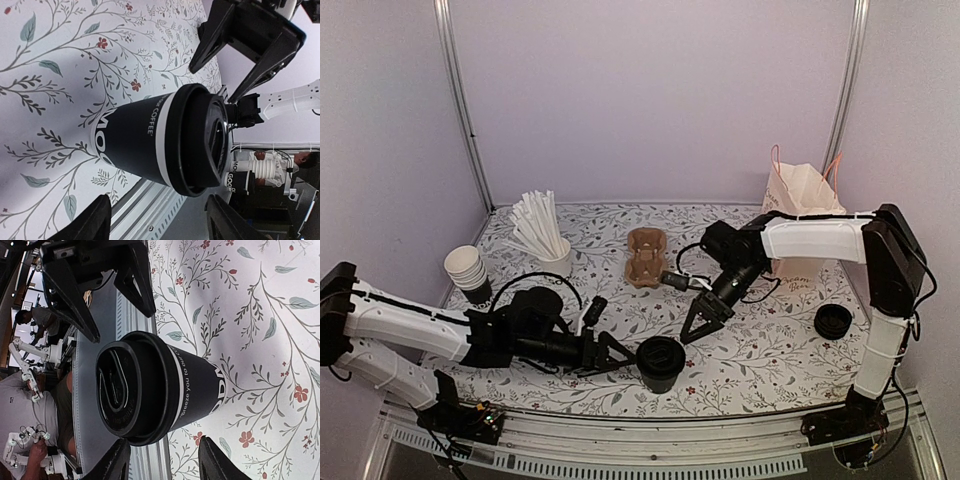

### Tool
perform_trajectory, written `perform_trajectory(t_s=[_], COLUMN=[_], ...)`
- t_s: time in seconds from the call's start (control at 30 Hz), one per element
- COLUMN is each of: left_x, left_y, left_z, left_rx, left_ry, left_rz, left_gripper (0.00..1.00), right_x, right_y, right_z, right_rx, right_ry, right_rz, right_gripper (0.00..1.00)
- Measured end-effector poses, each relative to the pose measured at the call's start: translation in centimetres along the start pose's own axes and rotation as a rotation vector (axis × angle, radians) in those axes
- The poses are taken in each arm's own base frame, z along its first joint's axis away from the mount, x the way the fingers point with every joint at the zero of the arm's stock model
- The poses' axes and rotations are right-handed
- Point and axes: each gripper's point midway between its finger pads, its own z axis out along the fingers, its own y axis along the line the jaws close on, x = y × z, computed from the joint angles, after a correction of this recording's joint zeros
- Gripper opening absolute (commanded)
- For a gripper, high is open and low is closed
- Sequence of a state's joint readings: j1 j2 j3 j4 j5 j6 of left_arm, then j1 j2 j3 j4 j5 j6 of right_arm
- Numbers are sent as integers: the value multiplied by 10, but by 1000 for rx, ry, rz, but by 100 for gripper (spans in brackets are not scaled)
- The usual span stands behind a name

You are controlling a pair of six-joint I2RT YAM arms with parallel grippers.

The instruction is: Pack the takeout coffee

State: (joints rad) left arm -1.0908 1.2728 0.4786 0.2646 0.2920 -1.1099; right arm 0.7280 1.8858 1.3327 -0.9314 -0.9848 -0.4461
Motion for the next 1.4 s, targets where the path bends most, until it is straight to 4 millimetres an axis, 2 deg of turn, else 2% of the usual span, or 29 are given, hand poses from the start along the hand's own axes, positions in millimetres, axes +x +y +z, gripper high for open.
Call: perform_trajectory(t_s=[0.17, 0.37, 0.63, 0.97, 1.13, 1.4], left_x=[10, 9, 7, 14, 16, 28], left_y=[6, 2, -1, 8, 12, 1], left_z=[14, 21, 28, 26, 31, 50], left_rx=[-6, 19, 55, 92, 91, 142], left_ry=[41, 46, 55, 72, 97, 219], left_rz=[-28, -36, -48, -121, -134, -83], left_gripper=[65, 64, 62, 54, 48, 44], right_x=[-1, -2, 1, 3, 8, 6], right_y=[-4, -4, -10, -13, -18, -22], right_z=[-3, -2, 2, 8, 13, 14], right_rx=[10, 13, 3, -32, -59, -152], right_ry=[-8, -11, -2, 0, -3, -34], right_rz=[8, 9, 32, 61, 128, 235], right_gripper=[44, 44, 44, 43, 36, 36])
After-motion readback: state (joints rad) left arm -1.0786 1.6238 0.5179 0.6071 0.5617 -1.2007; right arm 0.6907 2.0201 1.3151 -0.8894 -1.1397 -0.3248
